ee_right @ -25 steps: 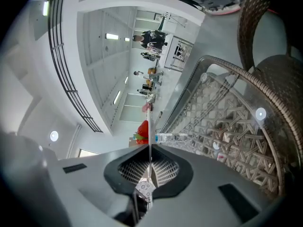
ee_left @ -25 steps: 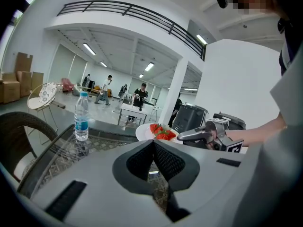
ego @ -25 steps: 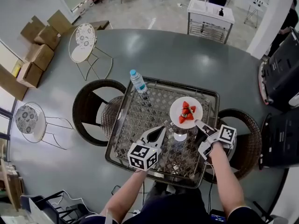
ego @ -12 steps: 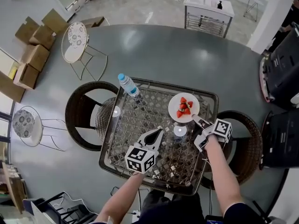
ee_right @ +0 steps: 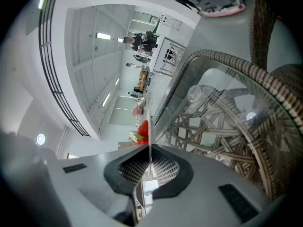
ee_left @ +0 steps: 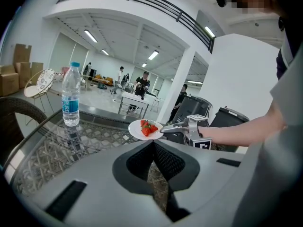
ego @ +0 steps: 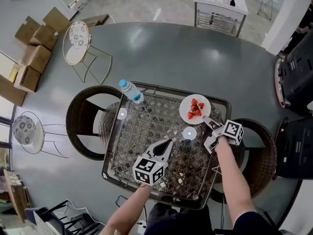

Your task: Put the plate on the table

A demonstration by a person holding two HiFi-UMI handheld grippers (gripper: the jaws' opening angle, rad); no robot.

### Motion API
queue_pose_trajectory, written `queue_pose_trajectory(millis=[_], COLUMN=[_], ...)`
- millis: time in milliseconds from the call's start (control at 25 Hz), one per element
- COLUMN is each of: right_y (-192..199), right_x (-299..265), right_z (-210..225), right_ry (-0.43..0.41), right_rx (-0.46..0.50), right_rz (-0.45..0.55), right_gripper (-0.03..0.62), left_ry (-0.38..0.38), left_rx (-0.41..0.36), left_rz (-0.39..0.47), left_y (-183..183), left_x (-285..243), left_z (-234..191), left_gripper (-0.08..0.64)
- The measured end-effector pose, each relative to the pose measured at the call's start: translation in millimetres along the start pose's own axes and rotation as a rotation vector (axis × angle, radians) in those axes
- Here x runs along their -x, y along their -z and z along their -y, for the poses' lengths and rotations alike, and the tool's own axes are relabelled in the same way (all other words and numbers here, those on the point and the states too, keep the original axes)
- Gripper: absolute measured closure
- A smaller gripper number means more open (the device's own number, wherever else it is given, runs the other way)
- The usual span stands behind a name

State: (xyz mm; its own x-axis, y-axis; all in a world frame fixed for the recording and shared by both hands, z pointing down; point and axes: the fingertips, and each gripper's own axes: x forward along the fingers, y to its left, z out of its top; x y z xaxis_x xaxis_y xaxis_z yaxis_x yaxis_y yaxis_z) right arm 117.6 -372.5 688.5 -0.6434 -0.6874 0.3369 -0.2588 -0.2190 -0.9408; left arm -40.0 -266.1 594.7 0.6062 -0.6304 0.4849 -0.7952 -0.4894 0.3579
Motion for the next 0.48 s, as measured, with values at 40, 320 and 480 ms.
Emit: queue_pose_trajectory(millis=[40,320,480], right_y=[-1.5,-3.4,-5.3], right_x=[-2.3,-9.8,-12.0], right_z=[2.5,12.9,17.4], right_ry=[0.004,0.024,0.03], right_rx=[0.002,0.005,0.009], right_rz=[-0.001,-0.024,-0.026], right_gripper=[0.574,0.574,0.574], left_ry=[-0.001,-0.007,-0.012], left_rx=[0.003,0.016,0.019], left_rz=[-0.002,-0.015,-0.021], left_y=[1.0,5.0,6.3], left_x=[-1.2,-6.5,-8.6], left_z=[-0.7,0.2,-2.3], left_gripper=[0.552,0.552,0.552])
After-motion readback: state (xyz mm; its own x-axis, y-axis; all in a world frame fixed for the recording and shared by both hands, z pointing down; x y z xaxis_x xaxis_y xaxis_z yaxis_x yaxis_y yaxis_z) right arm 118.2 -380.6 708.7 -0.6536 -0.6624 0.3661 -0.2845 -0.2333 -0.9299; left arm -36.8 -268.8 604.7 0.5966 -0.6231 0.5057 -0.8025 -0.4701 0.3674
